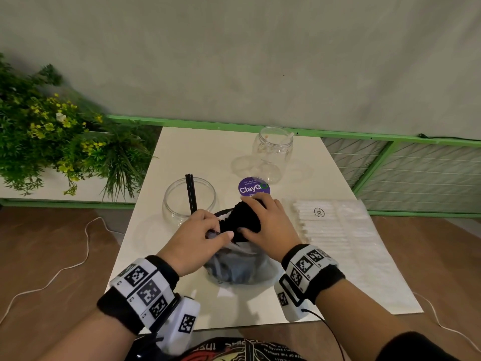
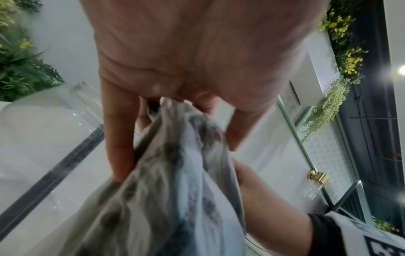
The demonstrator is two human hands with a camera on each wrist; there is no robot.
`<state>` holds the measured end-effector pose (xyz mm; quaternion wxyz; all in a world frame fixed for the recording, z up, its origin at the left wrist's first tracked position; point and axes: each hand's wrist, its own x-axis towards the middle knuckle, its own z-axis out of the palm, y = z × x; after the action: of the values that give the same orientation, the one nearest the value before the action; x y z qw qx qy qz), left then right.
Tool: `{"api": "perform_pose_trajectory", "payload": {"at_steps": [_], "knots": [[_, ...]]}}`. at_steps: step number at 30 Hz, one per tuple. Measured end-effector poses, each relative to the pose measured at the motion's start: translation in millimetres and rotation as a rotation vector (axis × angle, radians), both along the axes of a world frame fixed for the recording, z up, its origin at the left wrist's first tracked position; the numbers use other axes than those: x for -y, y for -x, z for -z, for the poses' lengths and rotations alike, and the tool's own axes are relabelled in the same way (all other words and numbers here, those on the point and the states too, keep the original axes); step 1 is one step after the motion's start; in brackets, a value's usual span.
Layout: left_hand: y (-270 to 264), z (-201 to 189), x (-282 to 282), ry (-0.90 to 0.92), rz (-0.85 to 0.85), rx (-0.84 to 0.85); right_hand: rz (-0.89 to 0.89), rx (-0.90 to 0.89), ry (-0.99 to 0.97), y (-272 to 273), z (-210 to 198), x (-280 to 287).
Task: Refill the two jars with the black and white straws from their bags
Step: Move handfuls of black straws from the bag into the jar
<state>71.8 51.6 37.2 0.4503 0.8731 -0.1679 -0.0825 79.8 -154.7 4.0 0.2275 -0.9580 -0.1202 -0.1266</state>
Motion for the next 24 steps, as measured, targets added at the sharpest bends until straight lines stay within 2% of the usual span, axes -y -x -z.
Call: {"api": "perform_pose_trajectory", "payload": {"at_steps": [6, 11, 14, 16, 20, 22, 24], "knots": [[-1.1, 4.8, -0.8, -0.036, -0.021, 0.061, -0.084, 0.177, -0.103, -1.5, -1.5, 10.2], [-0.6, 10.0, -0.5, -0.014, -0.017, 0.091, -0.044, 0.112, 0.055, 1.0, -2.9, 20.3], [0.1, 11.8, -0.9, 0.021, -0.017, 0.121, -0.036, 0.289, -0.092, 18.3, -13.6, 12.1], [-0.4, 12.6, -2.3, 0.043, -0.015, 0.139, -0.114, 0.350, -0.148, 37.2, -14.9, 3.1], [0.3, 11.8, -1.7, 0.070, -0.028, 0.139, -0.264, 0.177, 0.085, 61.6, 8.8, -4.2], [1.9, 10.2, 0.9, 0.095, -0.070, 0.097, -0.226, 0.088, 0.175, 63.2, 17.9, -3.9], [2.3, 9.7, 2.9, 0.121, -0.112, 0.050, -0.181, 0.074, 0.200, 61.9, 20.7, -4.8]]}}
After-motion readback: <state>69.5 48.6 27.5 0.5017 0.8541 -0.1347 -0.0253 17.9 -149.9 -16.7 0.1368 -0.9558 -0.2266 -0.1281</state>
